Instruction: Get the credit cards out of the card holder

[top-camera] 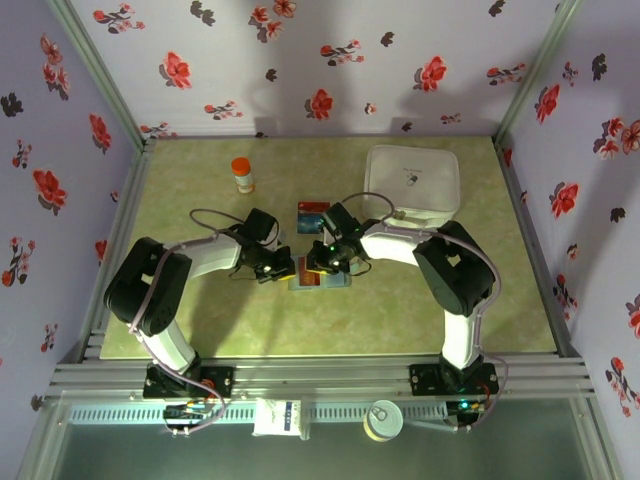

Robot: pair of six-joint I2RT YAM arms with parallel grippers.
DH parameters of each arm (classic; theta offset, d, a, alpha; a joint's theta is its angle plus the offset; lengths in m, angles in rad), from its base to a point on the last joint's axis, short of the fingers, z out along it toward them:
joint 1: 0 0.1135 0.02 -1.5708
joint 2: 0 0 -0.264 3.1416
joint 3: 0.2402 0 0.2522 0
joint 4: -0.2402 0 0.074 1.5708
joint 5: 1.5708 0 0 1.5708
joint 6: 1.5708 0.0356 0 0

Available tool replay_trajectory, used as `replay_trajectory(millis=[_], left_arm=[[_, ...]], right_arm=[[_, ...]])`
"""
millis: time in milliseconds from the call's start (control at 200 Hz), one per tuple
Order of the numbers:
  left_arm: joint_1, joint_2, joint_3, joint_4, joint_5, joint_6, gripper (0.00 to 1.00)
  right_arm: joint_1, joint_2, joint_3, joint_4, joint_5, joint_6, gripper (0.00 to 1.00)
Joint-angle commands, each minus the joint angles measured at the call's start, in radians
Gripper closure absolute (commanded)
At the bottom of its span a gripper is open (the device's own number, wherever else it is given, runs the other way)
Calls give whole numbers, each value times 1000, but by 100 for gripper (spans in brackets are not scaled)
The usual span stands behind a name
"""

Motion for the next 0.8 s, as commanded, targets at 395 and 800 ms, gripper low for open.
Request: replay_trajectory(millis=[395, 800], left_arm=[[-3, -44, 80, -70, 5, 23, 99], [-31, 44, 112, -97, -36, 39, 100]], right_arm=[[-2, -113, -32, -20, 40, -9, 75], [-8, -97, -56, -6, 28, 9, 75]])
